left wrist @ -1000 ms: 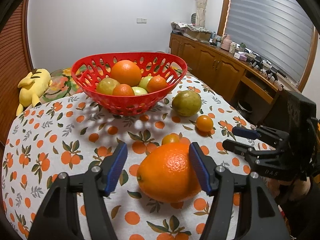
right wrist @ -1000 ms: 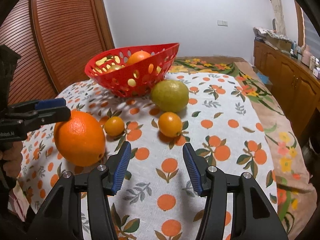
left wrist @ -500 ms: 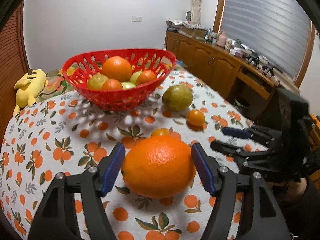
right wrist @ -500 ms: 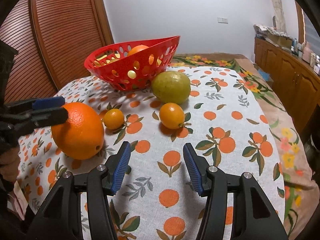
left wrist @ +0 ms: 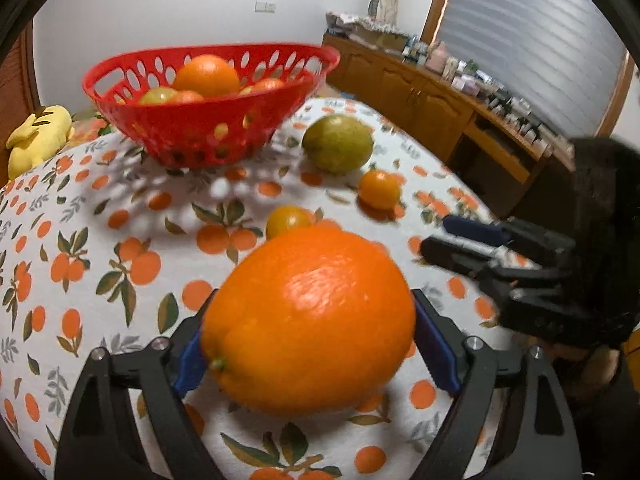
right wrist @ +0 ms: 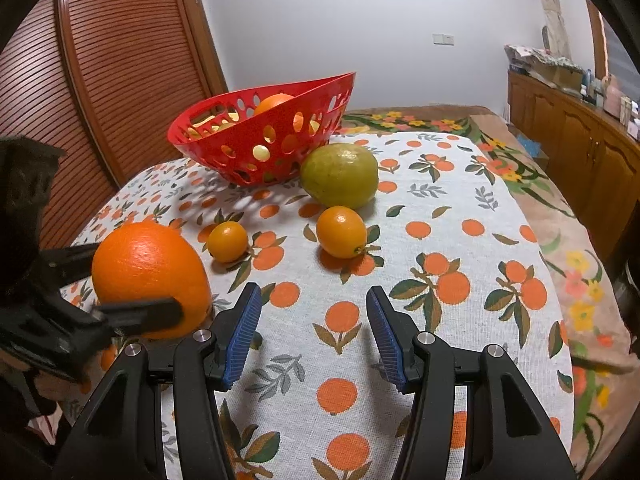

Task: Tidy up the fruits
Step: 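Grasp the small orange with the right tool while the left tool lifts the large orange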

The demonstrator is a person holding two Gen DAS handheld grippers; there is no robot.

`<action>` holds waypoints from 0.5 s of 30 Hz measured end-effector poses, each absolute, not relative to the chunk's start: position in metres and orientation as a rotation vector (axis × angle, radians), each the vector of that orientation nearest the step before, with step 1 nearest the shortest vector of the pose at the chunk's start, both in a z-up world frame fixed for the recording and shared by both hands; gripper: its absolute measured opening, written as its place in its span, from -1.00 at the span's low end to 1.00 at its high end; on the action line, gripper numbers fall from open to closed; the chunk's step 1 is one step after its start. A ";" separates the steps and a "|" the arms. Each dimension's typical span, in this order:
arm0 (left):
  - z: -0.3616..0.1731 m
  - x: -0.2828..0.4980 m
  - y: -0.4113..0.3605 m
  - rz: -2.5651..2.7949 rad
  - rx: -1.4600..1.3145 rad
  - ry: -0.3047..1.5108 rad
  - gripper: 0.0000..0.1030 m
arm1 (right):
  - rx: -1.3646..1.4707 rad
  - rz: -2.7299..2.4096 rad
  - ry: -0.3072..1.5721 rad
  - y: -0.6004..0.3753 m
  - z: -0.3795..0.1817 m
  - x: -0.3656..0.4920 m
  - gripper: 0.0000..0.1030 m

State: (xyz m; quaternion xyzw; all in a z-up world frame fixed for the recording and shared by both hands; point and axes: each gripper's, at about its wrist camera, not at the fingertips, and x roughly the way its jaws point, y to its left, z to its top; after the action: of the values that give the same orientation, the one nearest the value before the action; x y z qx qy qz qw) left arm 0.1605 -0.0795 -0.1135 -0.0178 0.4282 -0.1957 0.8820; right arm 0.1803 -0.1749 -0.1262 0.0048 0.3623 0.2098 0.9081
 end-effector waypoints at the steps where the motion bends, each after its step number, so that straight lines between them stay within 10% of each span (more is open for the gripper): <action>1: -0.114 0.159 -0.078 -0.408 -0.047 0.883 0.73 | 0.012 0.433 0.747 -0.175 -0.126 0.180 0.08; 15: -0.112 0.140 -0.071 -0.381 -0.038 0.819 0.68 | -0.015 0.432 0.763 -0.170 -0.124 0.185 0.08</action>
State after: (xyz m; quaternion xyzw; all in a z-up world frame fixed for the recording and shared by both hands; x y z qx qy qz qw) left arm 0.1398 -0.0711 -0.1124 -0.0186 0.3958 -0.1842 0.8995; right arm 0.1853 -0.1699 -0.1238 -0.0072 0.3694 0.2091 0.9054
